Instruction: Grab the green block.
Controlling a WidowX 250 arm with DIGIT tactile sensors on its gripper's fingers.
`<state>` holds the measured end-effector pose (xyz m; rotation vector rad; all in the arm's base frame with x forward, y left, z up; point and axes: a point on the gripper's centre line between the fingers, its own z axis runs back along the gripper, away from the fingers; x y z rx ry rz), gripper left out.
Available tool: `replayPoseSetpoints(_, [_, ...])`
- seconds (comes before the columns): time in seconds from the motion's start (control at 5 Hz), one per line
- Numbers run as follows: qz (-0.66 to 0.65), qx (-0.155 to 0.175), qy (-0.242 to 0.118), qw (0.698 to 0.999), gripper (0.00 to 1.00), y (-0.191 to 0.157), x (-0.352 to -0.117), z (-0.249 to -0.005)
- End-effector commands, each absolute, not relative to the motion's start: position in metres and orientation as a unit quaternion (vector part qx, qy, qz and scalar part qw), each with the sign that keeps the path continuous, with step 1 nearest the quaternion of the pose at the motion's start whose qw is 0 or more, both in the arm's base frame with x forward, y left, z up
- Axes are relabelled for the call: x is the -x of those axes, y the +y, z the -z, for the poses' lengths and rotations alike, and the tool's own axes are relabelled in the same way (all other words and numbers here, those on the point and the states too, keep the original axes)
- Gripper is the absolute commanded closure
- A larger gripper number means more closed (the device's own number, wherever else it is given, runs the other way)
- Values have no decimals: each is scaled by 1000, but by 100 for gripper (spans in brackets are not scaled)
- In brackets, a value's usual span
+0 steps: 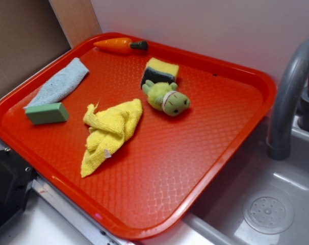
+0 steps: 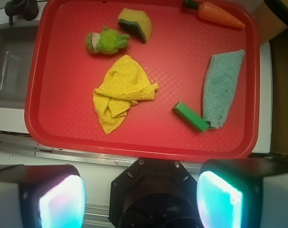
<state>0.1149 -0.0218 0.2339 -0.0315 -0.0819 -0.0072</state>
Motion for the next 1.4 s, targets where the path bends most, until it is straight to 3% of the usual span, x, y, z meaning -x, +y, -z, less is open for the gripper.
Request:
replayPoseSetpoints(0.0, [4,16,-41,999,0,-22,-115,-234])
replayPoseSetpoints(0.2, [120,98,-79,985,0,-11,-125,-220])
replayPoseSetpoints(0.4, [172,89,-89,977,0,4,-141,-201])
replayPoseSetpoints(0.8, [179,54,-48,981,0,30,-151,-162])
replayPoseSetpoints(1.2, [196,-32,-17,980,0,42,-157,-124])
